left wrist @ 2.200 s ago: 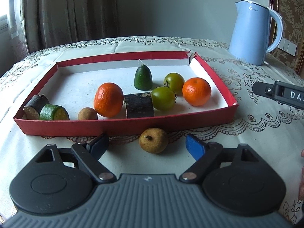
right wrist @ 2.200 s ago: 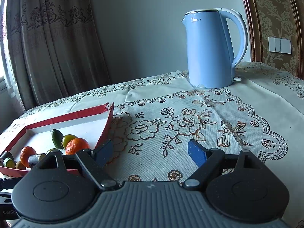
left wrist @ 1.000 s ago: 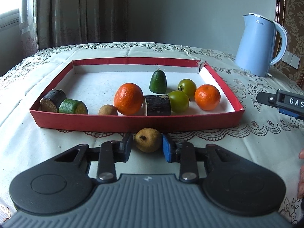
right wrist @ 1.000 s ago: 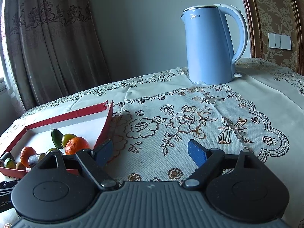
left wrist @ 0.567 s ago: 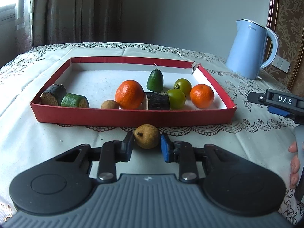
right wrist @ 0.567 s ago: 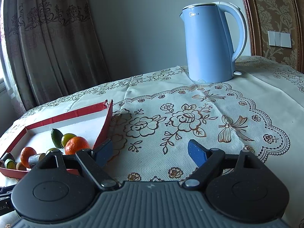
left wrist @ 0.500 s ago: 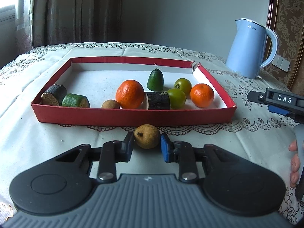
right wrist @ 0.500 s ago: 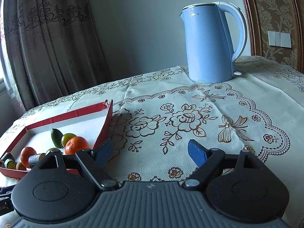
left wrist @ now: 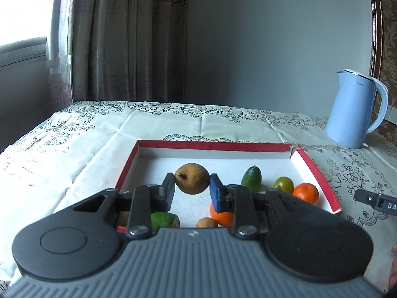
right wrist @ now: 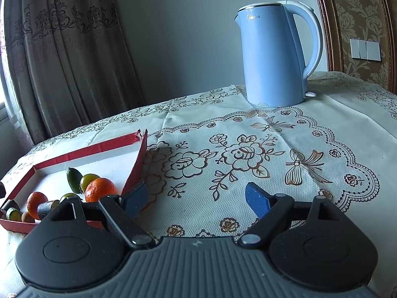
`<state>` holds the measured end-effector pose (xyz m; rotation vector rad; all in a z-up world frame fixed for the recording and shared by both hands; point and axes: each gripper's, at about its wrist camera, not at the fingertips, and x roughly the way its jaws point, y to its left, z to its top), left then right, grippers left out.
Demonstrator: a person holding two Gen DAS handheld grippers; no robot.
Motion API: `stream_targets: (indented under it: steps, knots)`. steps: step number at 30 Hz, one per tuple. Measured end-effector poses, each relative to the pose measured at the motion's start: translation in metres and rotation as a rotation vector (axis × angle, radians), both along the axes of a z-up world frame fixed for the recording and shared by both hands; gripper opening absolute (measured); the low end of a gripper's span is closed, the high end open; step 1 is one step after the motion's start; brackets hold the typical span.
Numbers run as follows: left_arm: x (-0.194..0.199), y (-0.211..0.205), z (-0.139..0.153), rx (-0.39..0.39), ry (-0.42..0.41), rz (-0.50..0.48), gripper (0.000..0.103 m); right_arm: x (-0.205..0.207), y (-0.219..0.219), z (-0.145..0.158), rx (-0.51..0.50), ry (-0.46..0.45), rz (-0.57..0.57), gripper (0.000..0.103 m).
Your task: Organize fruits
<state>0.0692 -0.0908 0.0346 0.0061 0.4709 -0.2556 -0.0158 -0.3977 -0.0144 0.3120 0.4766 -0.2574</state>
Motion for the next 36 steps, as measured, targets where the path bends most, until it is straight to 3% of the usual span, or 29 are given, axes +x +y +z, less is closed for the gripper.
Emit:
stream_targets:
  steps: [11, 13, 15, 18, 20, 31, 36]
  knots:
    - [0.032, -0.012, -0.027, 0.060, 0.063, 0.019, 0.030, 0.000, -0.002, 0.000, 0.013, 0.006, -0.003, 0.086]
    - [0.027, -0.009, -0.027, 0.060, 0.052, 0.032, 0.051, 0.000, -0.002, -0.001, 0.013, 0.008, -0.002, 0.086]
    - [0.015, -0.002, -0.022, 0.048, 0.015, 0.051, 0.079, 0.000, -0.002, -0.001, 0.013, 0.008, -0.002, 0.086]
    - [-0.003, 0.010, -0.014, 0.036, -0.038, 0.072, 0.097, 0.000, -0.002, -0.001, 0.013, 0.007, -0.003, 0.086]
    - [-0.015, 0.022, -0.012, 0.022, -0.048, 0.088, 0.103, 0.000, -0.002, -0.001, 0.014, 0.008, -0.002, 0.086]
    - [-0.026, 0.072, -0.045, 0.004, 0.040, 0.194, 0.103, -0.002, -0.004, -0.001, 0.030, -0.001, -0.013, 0.087]
    - [-0.023, 0.087, -0.056, -0.050, 0.080, 0.215, 0.103, -0.003, -0.004, -0.001, 0.026, 0.002, -0.033, 0.091]
